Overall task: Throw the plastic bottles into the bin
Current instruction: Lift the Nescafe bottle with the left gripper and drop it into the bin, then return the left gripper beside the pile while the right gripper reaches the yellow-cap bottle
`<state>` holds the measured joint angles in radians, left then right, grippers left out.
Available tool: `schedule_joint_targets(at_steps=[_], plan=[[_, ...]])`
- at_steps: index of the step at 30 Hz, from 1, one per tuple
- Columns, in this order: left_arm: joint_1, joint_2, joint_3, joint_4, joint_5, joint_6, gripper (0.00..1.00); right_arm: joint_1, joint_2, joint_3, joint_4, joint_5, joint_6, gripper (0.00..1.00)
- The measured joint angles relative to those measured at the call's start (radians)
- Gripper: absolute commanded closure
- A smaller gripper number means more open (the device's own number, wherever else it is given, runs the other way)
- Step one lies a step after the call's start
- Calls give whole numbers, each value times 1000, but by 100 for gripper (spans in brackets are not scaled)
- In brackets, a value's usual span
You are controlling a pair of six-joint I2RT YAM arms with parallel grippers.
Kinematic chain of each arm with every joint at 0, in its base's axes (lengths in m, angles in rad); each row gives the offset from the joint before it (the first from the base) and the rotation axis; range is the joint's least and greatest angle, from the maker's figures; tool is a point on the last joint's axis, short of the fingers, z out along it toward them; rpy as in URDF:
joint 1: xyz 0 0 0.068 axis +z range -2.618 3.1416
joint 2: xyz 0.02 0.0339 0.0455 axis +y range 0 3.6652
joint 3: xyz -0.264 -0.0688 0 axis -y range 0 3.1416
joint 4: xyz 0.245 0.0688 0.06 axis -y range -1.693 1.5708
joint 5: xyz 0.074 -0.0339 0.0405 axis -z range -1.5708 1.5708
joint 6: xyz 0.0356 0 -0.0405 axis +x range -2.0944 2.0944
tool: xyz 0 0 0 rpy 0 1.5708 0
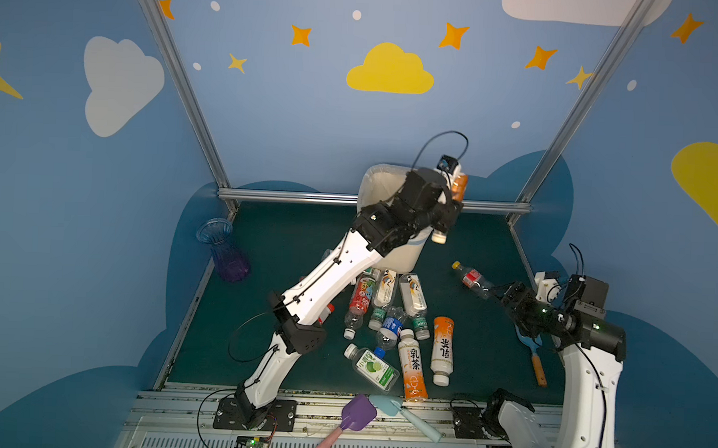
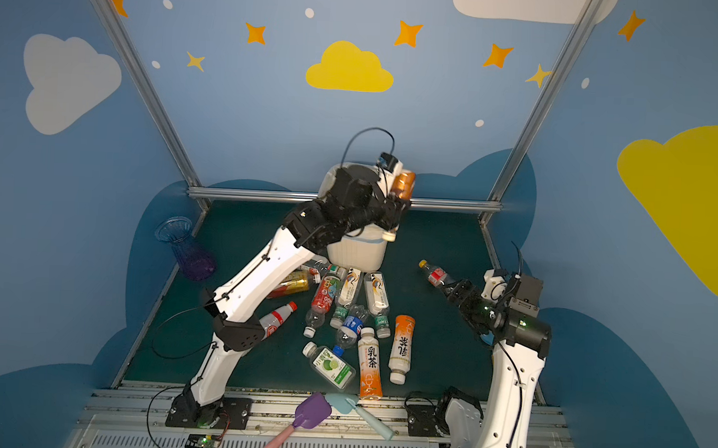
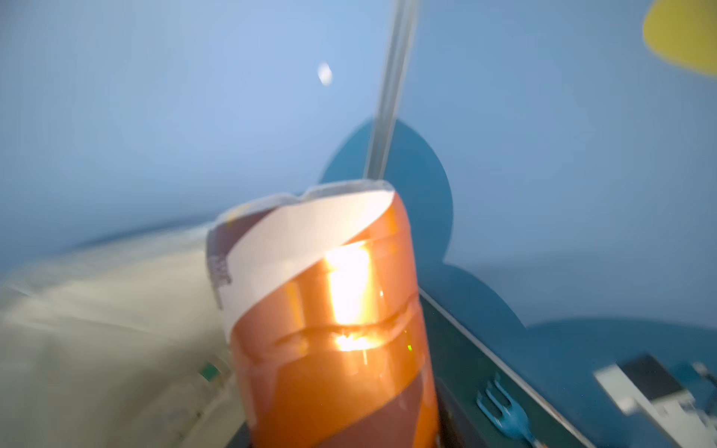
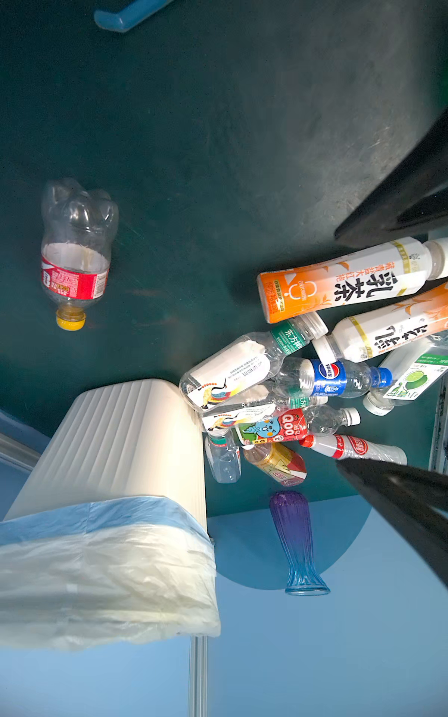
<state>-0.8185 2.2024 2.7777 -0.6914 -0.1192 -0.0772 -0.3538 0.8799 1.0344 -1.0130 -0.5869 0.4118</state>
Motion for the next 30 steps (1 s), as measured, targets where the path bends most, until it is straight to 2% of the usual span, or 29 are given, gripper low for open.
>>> schedule_joint_targets(at_steps=[3,5,7,9,13,16,21,26,30], plan=[[92,74,140,35,-37,0,0,0,0,0,0,-8,3,14],[122,112,202,16,-60,5,0,0,0,0,-1,-10,3,14],[124,114,200,-27,-76,13,0,0,-1,1,0,-9,3,14],[108,72,132,-61,-86,26,0,0,-3,1,0,-9,3,14],[66,-143,-158,-106,-103,43,0,0,2,2,-1,-4,-15,14],[81,-329,-338,-147,-104,9,0,0,19,13,1,2,-47,14],[227,-605,-631,-223,-109,-107,0,27,66,38,25,9,-92,14],[371,-817,-1078,-246,-24,-255,0,163,172,123,29,79,-145,14],[444,-934,-1402,-233,43,-364,0,253,289,216,16,152,-217,14]])
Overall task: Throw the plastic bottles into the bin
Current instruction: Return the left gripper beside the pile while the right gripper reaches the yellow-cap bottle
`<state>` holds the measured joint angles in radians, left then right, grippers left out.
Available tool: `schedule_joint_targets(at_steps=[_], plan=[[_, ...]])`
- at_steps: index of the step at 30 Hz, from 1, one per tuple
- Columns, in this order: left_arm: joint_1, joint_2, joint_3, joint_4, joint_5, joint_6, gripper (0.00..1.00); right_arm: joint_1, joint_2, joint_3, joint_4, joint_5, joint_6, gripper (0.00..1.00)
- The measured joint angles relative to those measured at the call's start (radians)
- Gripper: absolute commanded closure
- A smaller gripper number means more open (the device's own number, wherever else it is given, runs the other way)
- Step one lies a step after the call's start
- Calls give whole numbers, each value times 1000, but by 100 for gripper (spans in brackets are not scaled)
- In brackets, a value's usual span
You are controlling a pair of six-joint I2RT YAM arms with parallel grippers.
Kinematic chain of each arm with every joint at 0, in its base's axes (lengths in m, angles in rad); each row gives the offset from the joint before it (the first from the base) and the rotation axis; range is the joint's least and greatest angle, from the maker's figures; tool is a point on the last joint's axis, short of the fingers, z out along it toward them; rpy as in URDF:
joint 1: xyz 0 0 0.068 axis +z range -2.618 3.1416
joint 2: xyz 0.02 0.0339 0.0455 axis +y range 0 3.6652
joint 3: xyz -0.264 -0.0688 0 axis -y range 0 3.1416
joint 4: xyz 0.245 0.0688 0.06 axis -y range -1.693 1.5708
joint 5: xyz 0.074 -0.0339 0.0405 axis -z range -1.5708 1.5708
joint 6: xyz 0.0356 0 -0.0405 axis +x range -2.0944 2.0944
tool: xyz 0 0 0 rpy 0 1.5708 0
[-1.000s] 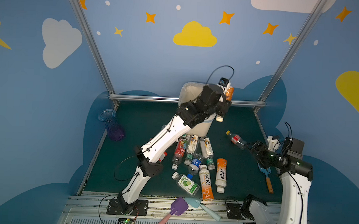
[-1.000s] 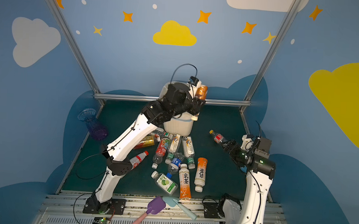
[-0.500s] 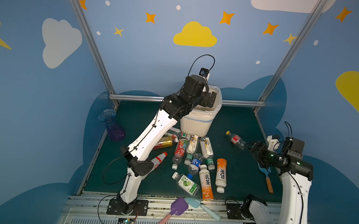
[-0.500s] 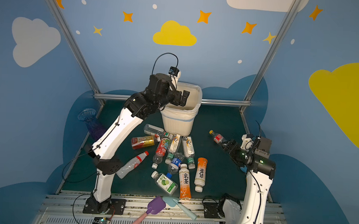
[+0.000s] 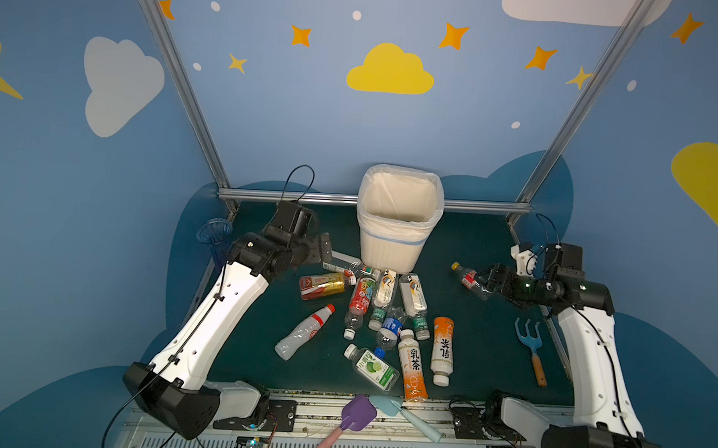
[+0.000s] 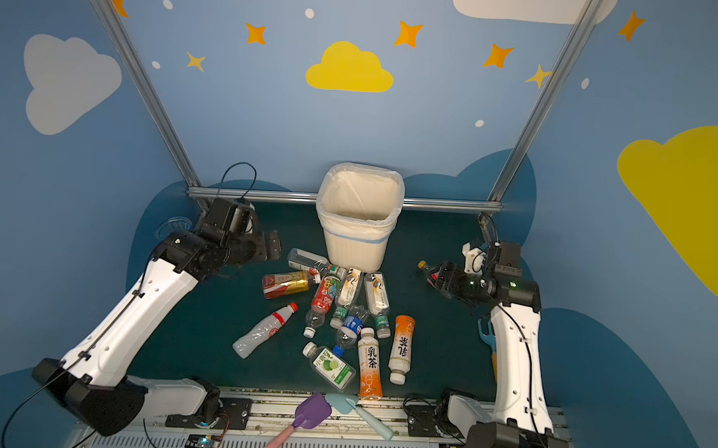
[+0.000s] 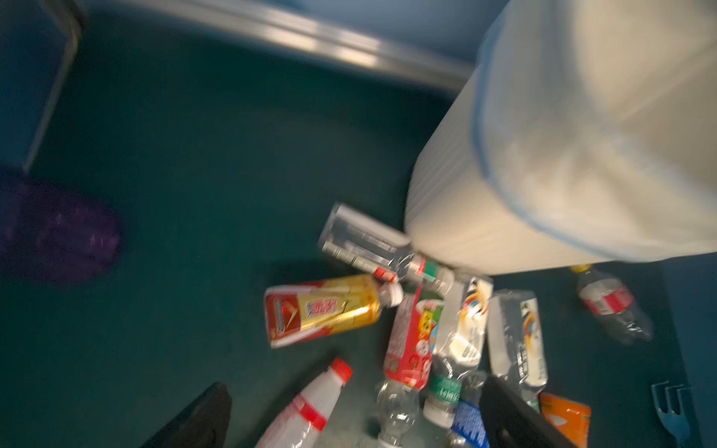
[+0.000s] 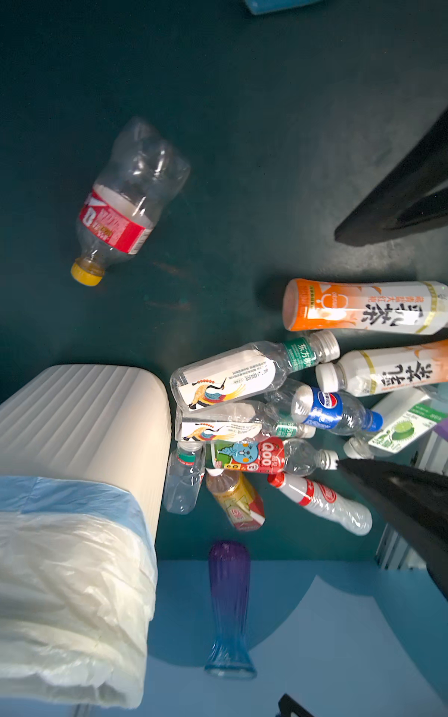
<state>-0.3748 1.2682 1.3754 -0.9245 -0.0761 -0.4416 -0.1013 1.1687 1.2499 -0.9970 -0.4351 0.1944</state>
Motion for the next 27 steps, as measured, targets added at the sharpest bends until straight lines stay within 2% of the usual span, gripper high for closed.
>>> schedule_joint_targets(at_steps=[4,7,13,19,27], plan=[[6,-108,-164,3,28,-73,0,30,119,79,-32,117,-106,14],[6,-149,-204,8,38,-104,0,42,193,111,-48,205,-160,14],[13,-135,-239,6,36,-124,0,74,322,147,-59,343,-244,14],[55,-135,-241,8,46,-108,0,84,484,235,-76,424,-298,14],[123,-151,-246,9,70,-72,0,90,650,326,-97,460,-315,13]])
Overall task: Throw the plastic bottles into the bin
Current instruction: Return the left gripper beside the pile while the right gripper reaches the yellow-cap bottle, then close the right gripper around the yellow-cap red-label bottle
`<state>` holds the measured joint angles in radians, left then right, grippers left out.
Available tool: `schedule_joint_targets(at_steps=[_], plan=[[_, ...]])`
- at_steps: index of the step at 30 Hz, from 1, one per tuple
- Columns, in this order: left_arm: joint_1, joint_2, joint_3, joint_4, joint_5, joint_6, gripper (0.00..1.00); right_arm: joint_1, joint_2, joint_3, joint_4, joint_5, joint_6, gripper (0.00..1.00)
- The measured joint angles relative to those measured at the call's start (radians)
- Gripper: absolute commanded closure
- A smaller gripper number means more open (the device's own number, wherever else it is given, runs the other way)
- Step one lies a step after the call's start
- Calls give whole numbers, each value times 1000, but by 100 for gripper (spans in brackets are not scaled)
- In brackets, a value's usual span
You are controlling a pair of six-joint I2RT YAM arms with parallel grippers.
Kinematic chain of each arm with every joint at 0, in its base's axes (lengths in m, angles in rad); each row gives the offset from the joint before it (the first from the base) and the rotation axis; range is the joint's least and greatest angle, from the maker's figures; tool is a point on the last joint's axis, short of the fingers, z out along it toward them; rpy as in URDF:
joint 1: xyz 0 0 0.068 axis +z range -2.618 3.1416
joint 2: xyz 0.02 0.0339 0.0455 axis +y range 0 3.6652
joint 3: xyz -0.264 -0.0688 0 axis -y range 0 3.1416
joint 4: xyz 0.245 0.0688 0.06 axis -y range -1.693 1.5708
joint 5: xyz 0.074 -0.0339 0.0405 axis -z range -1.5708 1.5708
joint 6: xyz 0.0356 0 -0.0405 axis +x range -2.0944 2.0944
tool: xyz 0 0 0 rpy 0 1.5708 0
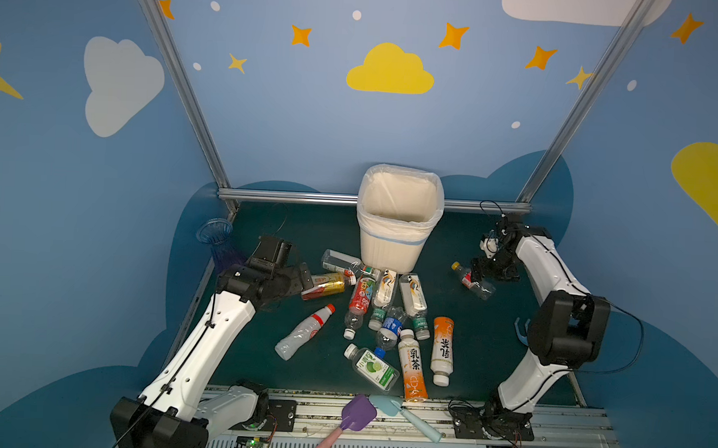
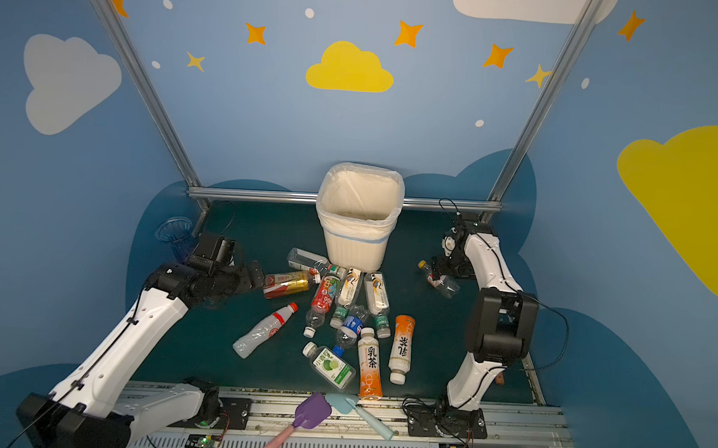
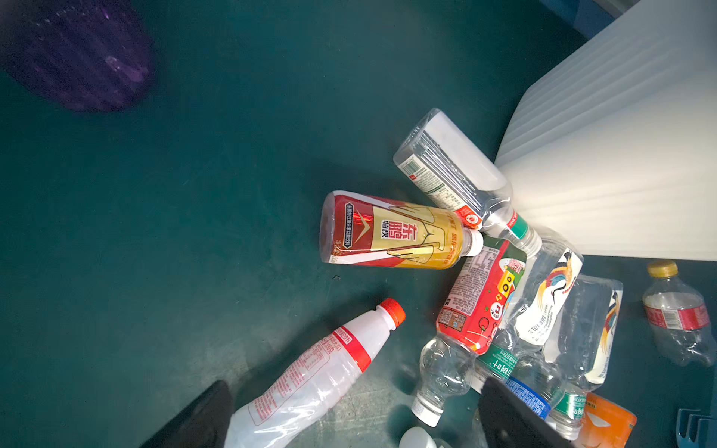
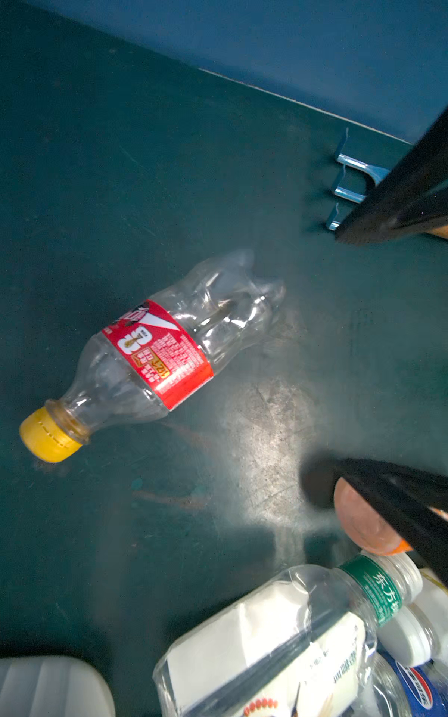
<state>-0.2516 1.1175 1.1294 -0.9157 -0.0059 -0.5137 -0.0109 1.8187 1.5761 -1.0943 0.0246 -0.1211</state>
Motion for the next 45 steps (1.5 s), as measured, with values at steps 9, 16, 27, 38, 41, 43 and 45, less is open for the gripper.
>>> schedule_joint_targets(at_steps=[9,16,27,38,41,43,45], plan=[[56,-23,-10,0,32,23,0,5,124,70,-13,5,-8,12],[86,-45,-13,-3,46,33,0,6,212,116,-14,37,-8,11],[121,-68,-14,-19,47,50,0,6,313,193,-18,37,21,12],[152,-71,-19,-22,66,72,0,6,332,193,-26,-14,119,21],[154,-71,-35,-19,74,72,0,6,332,191,-27,-26,145,23],[154,-71,-46,-19,77,73,0,6,332,188,-27,-31,156,25],[156,-72,-53,-19,80,73,0,6,332,180,-28,-38,169,29]])
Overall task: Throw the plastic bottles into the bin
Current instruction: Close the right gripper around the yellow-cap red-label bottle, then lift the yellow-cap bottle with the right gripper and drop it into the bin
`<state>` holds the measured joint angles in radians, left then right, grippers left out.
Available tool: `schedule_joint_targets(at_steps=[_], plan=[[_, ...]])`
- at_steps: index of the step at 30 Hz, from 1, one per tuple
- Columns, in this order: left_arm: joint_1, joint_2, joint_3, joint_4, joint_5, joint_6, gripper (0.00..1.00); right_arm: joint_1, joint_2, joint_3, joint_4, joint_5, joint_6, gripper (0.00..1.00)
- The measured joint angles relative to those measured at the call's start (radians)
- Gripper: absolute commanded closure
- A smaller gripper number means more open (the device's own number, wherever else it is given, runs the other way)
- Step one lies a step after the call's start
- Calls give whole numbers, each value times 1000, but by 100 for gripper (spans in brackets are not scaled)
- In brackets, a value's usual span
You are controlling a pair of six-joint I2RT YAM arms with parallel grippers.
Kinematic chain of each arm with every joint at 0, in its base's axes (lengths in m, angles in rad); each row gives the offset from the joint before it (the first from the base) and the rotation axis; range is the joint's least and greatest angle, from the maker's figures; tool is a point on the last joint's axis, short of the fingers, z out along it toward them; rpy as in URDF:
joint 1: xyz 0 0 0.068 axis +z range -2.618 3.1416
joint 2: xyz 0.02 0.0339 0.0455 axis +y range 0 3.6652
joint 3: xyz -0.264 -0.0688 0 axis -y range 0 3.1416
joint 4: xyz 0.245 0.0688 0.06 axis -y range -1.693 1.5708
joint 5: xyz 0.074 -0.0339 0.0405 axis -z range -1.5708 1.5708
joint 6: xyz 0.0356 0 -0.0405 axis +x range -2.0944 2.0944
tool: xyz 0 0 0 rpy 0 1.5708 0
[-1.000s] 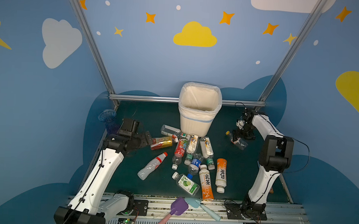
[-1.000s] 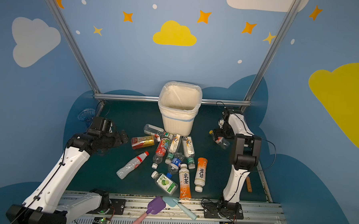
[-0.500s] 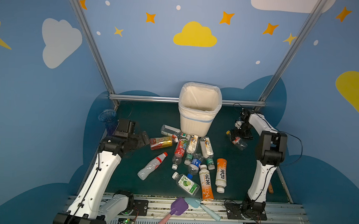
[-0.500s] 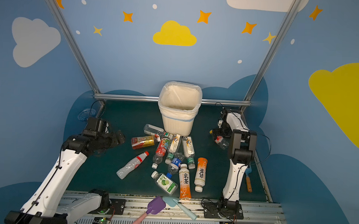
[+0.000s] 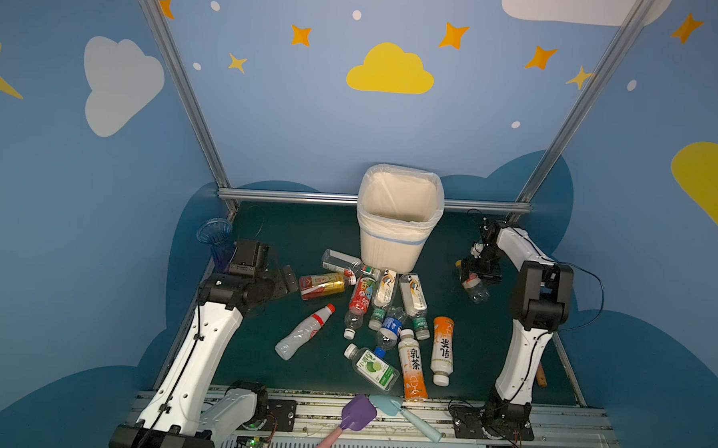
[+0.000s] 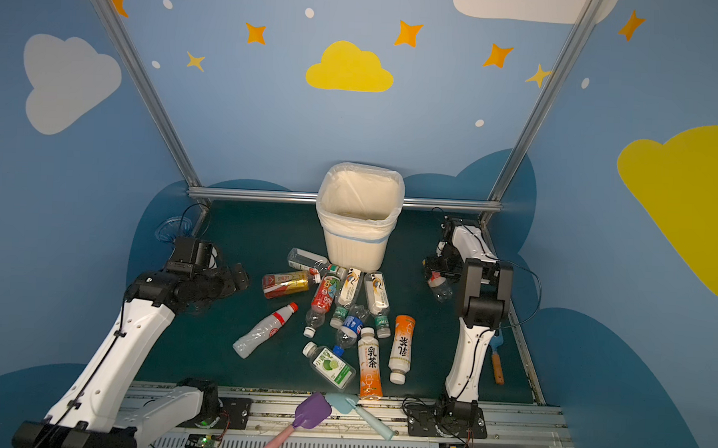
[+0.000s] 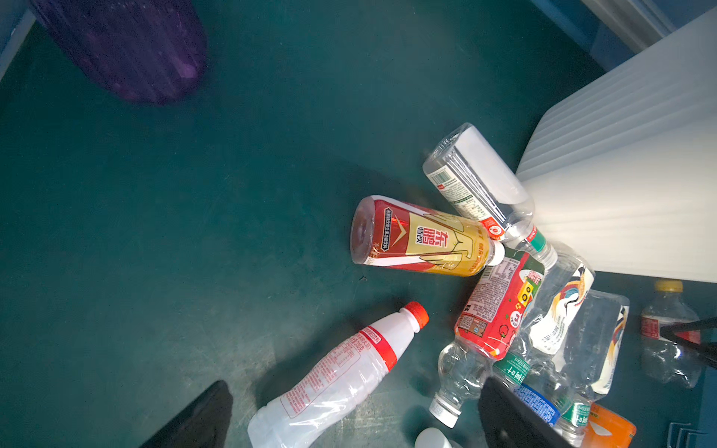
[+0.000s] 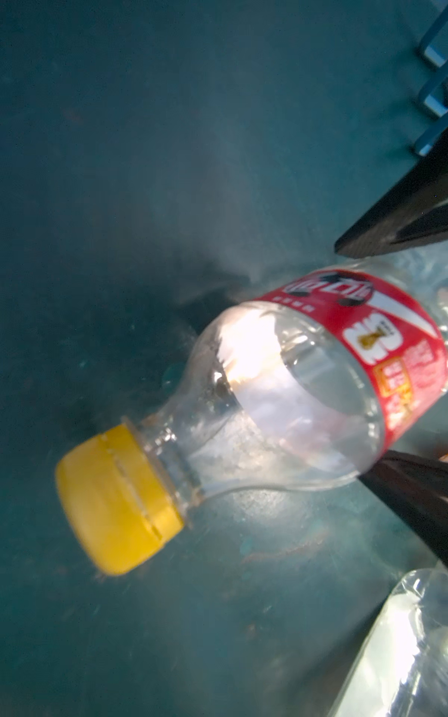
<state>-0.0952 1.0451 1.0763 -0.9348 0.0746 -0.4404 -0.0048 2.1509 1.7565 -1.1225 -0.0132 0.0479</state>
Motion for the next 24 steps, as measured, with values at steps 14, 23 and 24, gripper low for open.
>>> schedule_joint_targets(at_steps=[14,23,24], plan=[[8,-58,-43,-5,11,1,0,-54,-81,-133,58,-111,95,55],[8,-85,-60,-8,20,-14,0,-79,-320,-61,0,-204,145,54],[8,-85,-60,-7,23,-17,0,-69,-341,7,-19,-216,153,49]])
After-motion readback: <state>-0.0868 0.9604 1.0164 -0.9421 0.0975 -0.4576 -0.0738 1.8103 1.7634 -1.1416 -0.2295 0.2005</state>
